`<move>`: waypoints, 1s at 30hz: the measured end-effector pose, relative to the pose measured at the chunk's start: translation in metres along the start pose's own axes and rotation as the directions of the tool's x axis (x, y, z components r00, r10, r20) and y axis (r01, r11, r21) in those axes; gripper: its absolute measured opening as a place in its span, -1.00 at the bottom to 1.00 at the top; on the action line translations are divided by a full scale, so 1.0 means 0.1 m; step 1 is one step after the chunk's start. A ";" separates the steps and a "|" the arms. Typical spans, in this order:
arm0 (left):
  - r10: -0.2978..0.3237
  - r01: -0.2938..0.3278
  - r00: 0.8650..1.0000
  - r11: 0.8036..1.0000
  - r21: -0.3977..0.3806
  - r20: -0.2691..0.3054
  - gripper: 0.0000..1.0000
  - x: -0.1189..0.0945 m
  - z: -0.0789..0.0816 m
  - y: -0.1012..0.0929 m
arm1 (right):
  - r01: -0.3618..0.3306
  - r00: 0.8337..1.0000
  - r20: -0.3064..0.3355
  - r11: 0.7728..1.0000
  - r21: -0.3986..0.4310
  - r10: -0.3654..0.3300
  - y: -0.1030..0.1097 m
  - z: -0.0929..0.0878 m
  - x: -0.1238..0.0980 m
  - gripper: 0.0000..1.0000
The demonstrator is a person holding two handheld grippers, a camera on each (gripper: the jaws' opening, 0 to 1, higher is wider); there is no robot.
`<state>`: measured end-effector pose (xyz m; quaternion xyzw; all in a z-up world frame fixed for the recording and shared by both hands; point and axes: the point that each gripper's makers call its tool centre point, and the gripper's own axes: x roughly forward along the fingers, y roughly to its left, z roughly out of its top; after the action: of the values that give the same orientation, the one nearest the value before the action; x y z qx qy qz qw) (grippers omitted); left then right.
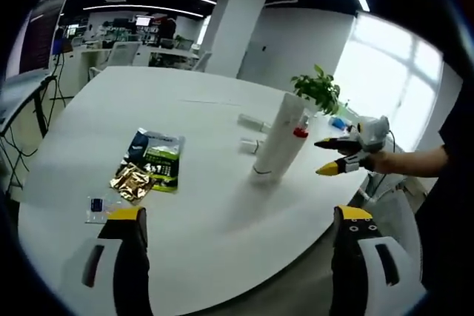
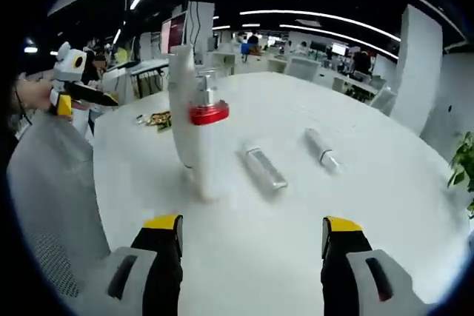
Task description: Arrange the skincare products in the storage area until every visible bottle or jar stands upright without overlapping.
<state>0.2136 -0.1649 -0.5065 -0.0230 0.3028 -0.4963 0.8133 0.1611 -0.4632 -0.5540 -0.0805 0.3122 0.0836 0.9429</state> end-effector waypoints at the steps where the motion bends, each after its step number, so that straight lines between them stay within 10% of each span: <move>1: -0.002 0.002 1.000 1.000 -0.004 0.001 0.94 0.01 0.00 -0.01 | 0.003 1.000 -0.002 1.000 -0.008 -0.003 -0.06 0.03 0.06 0.59; 18: -0.075 0.076 0.997 0.996 -0.045 0.032 0.92 0.16 0.15 -0.13 | -0.145 0.983 -0.133 0.982 -0.118 0.129 -0.12 0.12 0.78 -0.09; 30: -0.074 0.077 0.996 0.995 -0.056 0.049 0.93 0.13 0.14 -0.12 | -0.173 0.972 -0.186 0.974 -0.147 0.145 -0.07 0.16 0.99 -0.10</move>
<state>0.2152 -0.1851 -0.4967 -0.0698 0.2967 -0.5171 0.7998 0.2502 -0.4560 -0.6005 -0.1388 0.3911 0.1767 0.8925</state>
